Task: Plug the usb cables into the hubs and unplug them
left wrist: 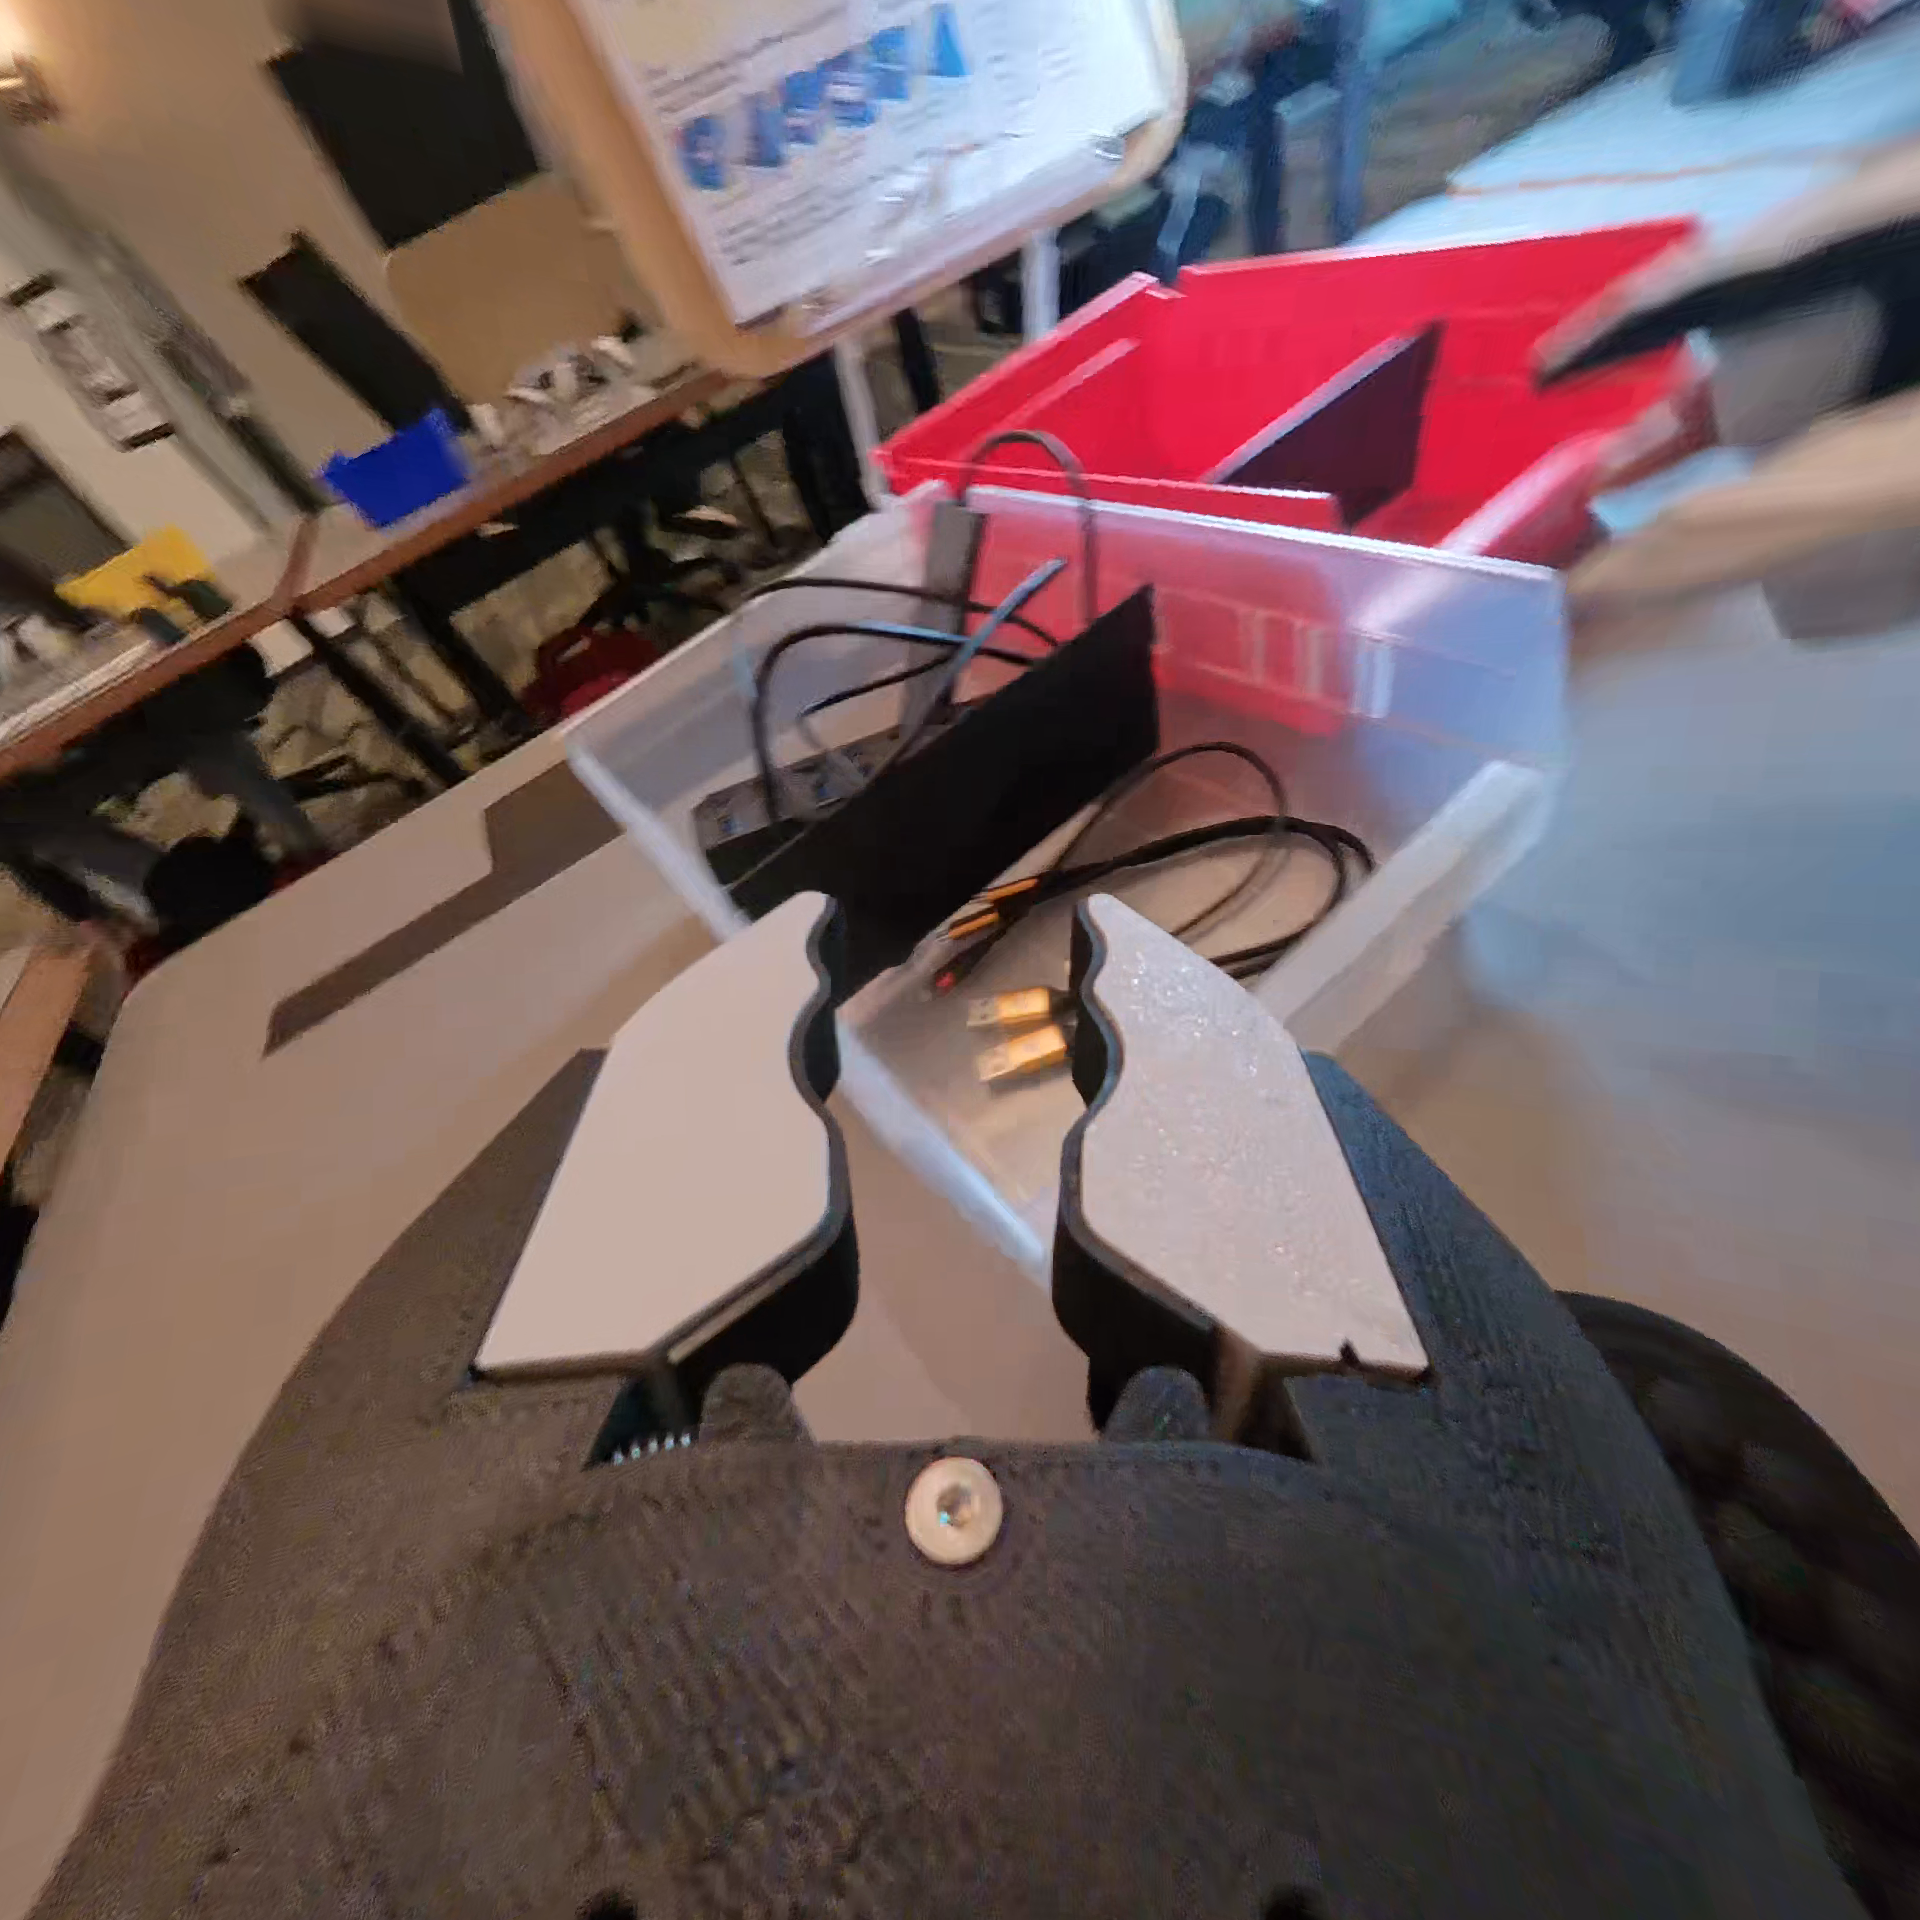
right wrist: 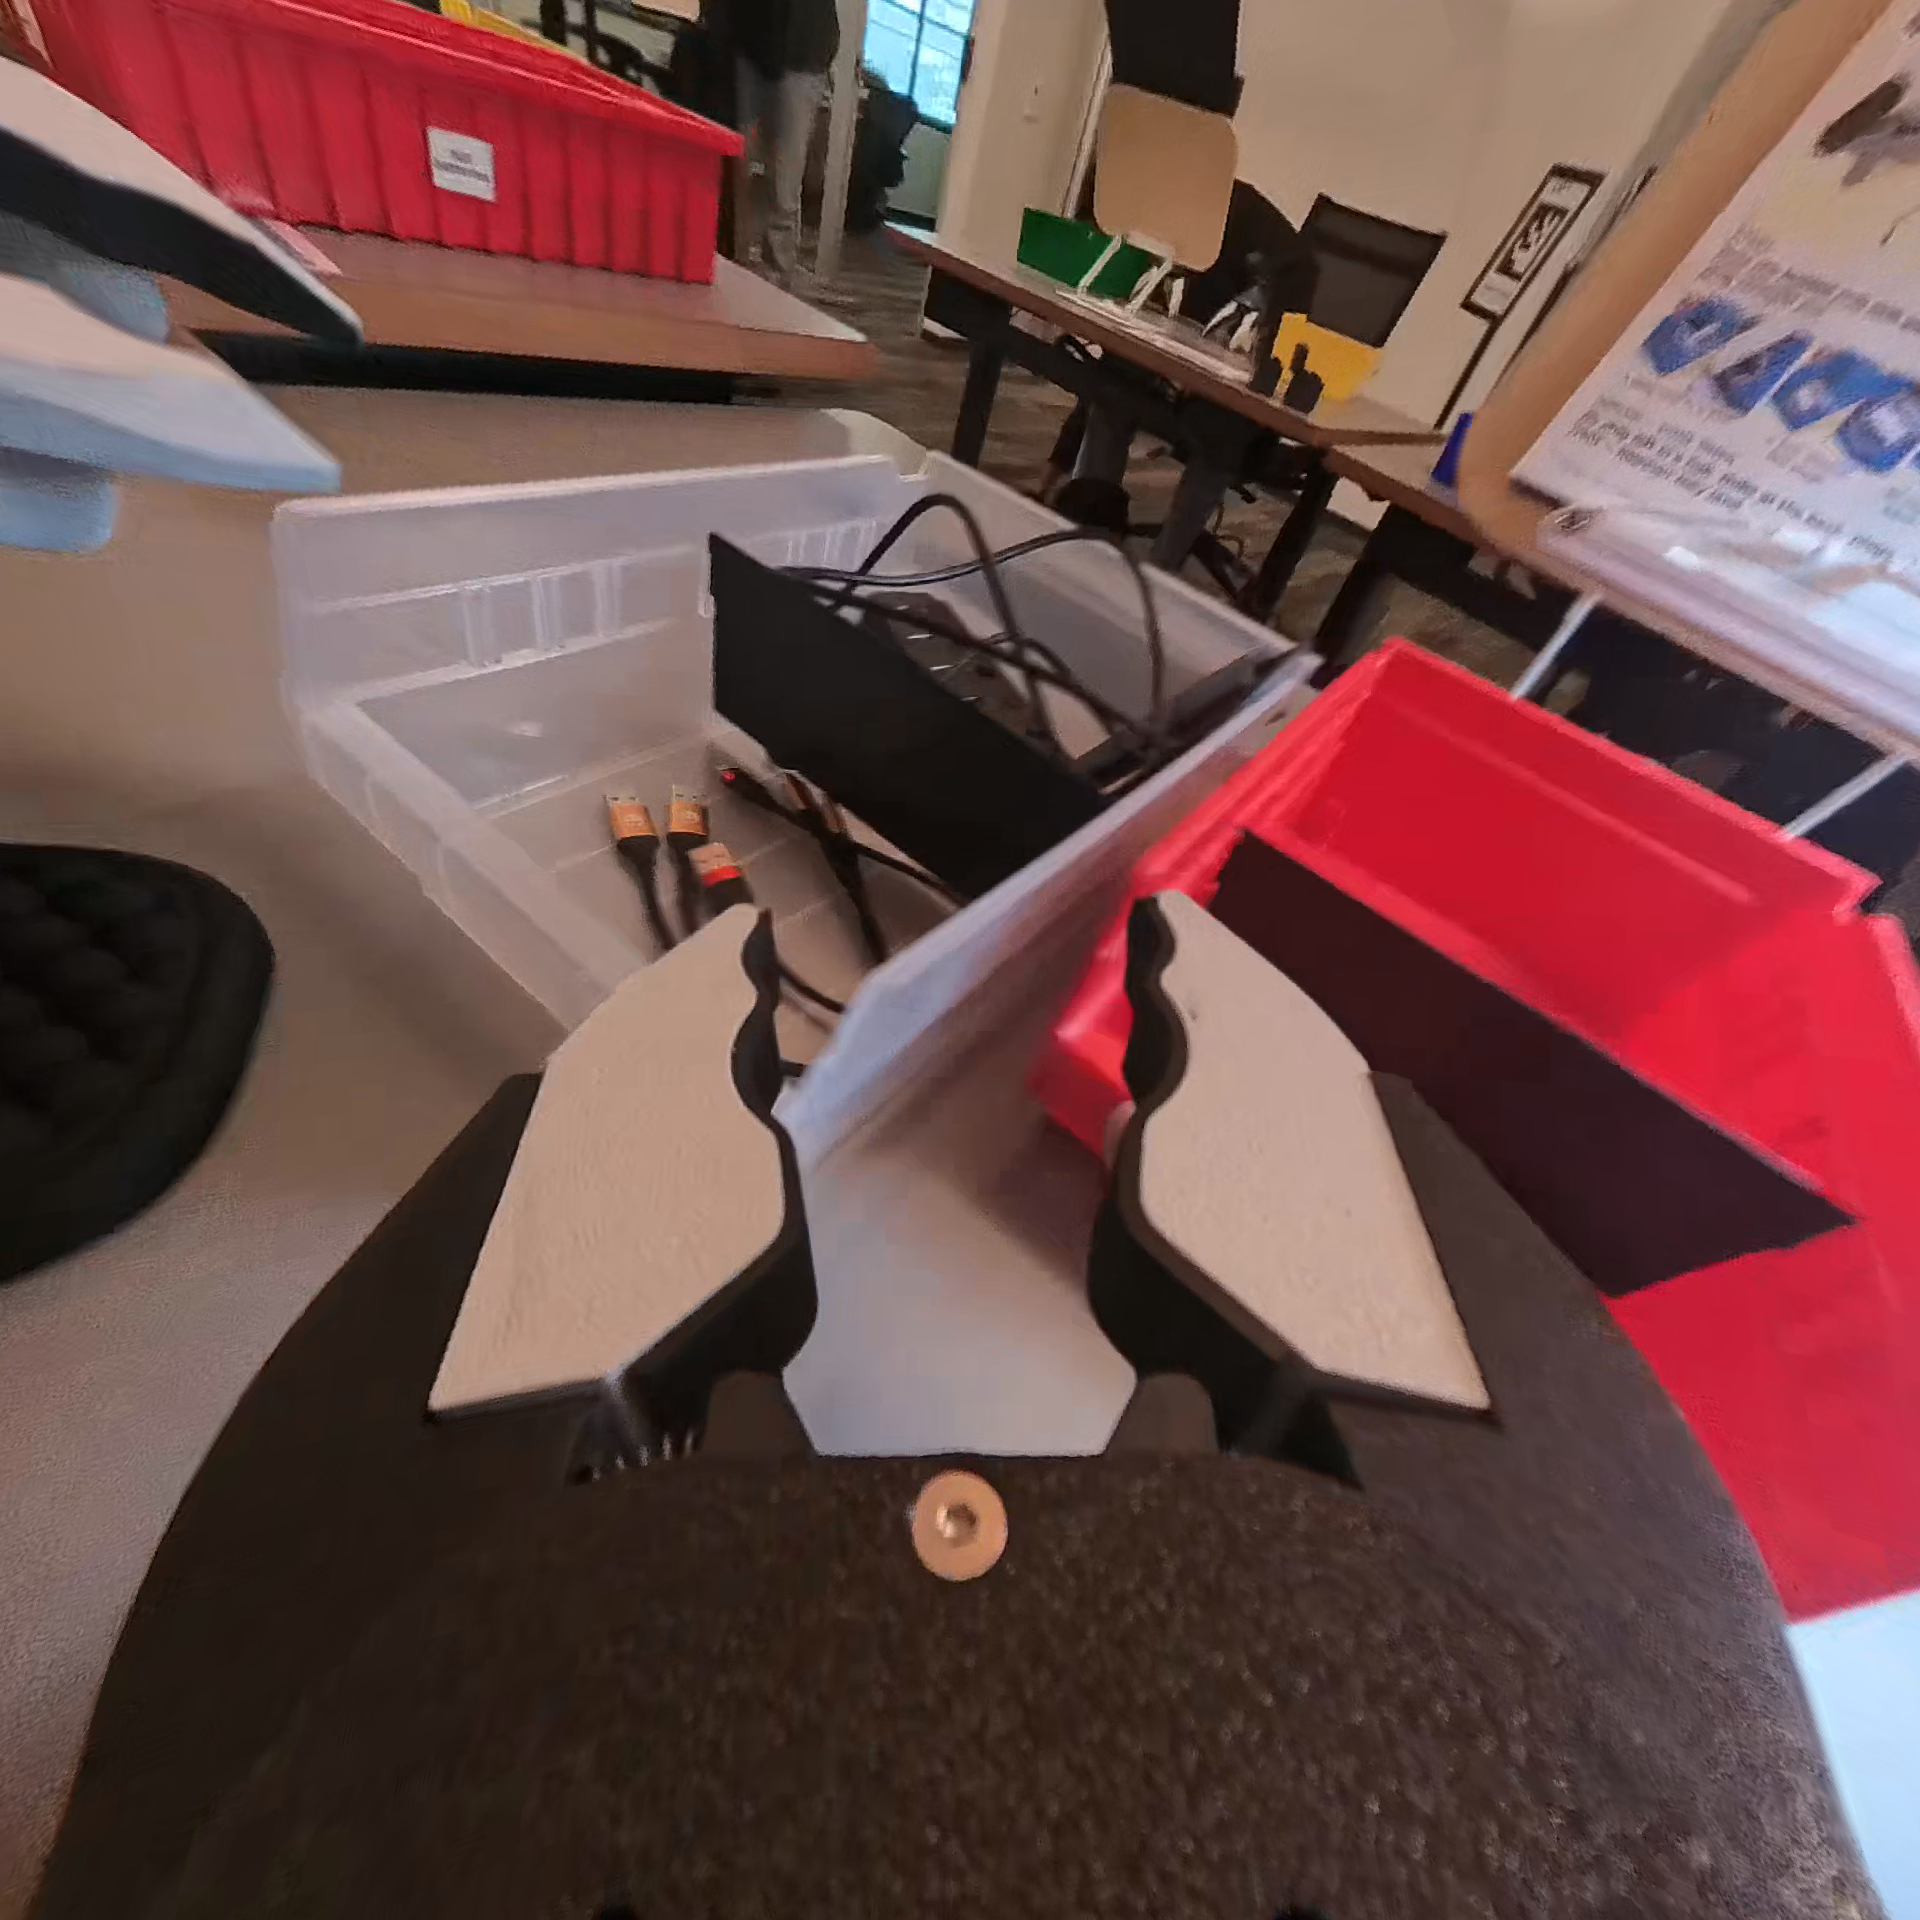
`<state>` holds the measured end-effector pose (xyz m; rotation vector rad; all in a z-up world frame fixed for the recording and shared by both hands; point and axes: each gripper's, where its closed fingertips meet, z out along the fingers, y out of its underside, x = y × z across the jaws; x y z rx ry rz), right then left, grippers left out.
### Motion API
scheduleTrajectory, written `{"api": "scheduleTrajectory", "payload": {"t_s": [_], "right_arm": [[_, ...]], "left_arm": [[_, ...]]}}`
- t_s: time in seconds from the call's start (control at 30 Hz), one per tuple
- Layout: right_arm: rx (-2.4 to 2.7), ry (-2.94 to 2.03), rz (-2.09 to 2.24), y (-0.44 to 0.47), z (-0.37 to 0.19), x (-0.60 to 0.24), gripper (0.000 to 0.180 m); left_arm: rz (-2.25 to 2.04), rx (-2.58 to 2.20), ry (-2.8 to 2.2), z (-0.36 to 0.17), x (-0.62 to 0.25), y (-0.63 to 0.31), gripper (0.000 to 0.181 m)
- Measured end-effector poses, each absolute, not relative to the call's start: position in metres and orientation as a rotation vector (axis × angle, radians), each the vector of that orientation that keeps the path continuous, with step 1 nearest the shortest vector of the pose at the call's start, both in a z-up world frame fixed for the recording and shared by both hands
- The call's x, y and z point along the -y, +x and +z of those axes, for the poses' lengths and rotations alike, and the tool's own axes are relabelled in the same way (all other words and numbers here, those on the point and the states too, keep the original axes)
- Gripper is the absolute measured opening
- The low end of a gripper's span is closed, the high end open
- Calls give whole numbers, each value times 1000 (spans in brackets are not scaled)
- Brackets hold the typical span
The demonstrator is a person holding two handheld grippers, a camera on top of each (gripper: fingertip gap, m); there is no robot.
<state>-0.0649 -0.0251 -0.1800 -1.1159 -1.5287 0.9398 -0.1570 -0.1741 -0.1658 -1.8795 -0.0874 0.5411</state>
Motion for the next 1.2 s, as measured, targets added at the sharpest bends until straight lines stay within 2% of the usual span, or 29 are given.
{"api": "scheduleTrajectory", "payload": {"t_s": [0.13,0.27,0.33,0.4,0.53,0.77,0.93,1.2], "right_arm": [[1730,-1104,794,-59,-170,-22,70],[2107,-1086,423,-66,-225,-70,74],[2283,-1010,244,-70,-260,-88,60],[2356,-920,146,-74,-286,-101,46],[2330,-829,226,-67,-287,-97,40],[2179,-923,184,4,-282,-98,35],[2108,-928,96,53,-283,-135,34],[2120,-849,-6,45,-284,-220,32]], "left_arm": [[374,-192,-2158,-195,136,-115,60],[396,-482,-2459,-252,116,-105,67],[414,-590,-2582,-279,113,-111,64],[440,-671,-2642,-294,110,-119,49],[452,-624,-2597,-295,103,-131,34],[468,-533,-2557,-294,117,-155,41],[431,-427,-2522,-296,125,-160,36],[489,-402,-2509,-295,111,-208,37]]}}
